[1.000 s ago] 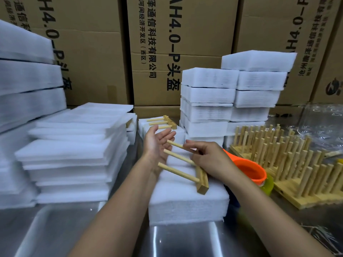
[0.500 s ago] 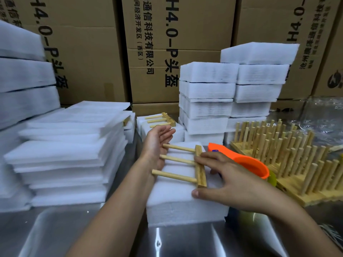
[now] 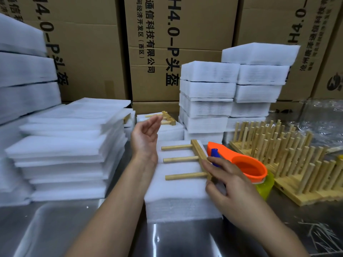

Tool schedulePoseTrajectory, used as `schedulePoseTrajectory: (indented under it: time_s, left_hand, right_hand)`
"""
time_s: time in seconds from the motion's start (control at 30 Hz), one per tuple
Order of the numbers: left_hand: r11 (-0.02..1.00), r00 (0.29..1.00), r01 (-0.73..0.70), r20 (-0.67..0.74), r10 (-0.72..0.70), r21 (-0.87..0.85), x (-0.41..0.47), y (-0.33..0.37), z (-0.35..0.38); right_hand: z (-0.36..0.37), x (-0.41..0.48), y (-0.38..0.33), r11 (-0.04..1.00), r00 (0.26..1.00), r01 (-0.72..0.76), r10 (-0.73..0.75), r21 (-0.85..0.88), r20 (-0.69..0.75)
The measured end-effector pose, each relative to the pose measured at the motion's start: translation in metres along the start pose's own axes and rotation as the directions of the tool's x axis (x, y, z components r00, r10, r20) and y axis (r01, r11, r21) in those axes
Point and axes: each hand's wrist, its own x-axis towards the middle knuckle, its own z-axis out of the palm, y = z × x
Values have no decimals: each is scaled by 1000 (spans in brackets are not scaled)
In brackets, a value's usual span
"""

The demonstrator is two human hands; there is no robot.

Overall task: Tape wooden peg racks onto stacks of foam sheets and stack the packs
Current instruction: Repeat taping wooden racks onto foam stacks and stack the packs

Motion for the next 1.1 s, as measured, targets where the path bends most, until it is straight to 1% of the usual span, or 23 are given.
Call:
schedulePoseTrajectory:
  time_s: [0.07,0.1,0.17,0.2,0.23,0.27,0.33,0.43,0.5,0.57,0.63,0.67,0.8,0.9,0.93,1.03,1.07,1.1]
  left_hand:
    - [999,998,46,49,-47,23,0,3,-3]
    - [998,995,64,76,-65,16,-1,4,-4]
    - [997,988,81,128,-81,4,-1,8,-5]
    - [996,985,85,148,-85,3,-1,10,-5]
    - [996,983,88,163,-88,8,-2,12,-6]
    - [996,980,92,174,-93,13,-2,13,-6]
    - [995,978,96,183,-100,31,-4,13,-6]
    - [994,978,99,181,-105,42,-6,13,-7]
    - [994,979,106,174,-108,23,-7,14,-8]
    - [994,980,106,167,-107,10,-8,16,-9]
    - [994,981,107,159,-108,17,-9,15,-10]
    - [994,981,110,159,-113,25,-9,15,-10]
    - [988,969,150,194,-155,41,-8,17,-12]
    - [987,962,148,224,-157,54,-8,18,-12]
    - [988,960,143,236,-154,61,-8,18,-11]
    - [989,953,122,268,-141,86,-10,19,-9]
    - [989,952,119,274,-139,90,-11,19,-7]
    - [988,951,119,276,-141,94,-11,19,-6]
  right_hand:
    - [0,-2,-4,1000,999,21,-21,-1,-40]
    - [-1,-4,-4,999,995,25,-22,33,-98]
    - [-3,-9,-1,993,958,8,27,121,-286]
    - [-6,-12,3,994,927,3,38,110,-374]
    - [-8,-14,9,997,903,-9,41,76,-428]
    - [-10,-16,15,999,894,-29,45,42,-445]
    - [-14,-18,28,996,917,-80,62,-30,-395]
    - [-19,-19,45,971,968,-162,120,-179,-222]
    - [-23,-18,51,955,987,-135,107,-262,-119]
    - [-24,-16,60,963,998,-28,10,-267,-69]
    - [-25,-12,60,972,995,58,-76,-227,-70]
    - [-26,-10,59,978,991,72,-93,-197,-98]
    - [-45,2,56,999,964,51,-51,-6,-261]
    - [-68,16,50,992,921,119,-95,41,-377]
    - [-75,20,45,986,902,142,-93,88,-422]
    - [-96,33,31,917,840,261,-61,302,-539]
    - [-101,39,26,869,833,303,-42,392,-551]
    - [-106,44,21,799,844,333,-16,500,-536]
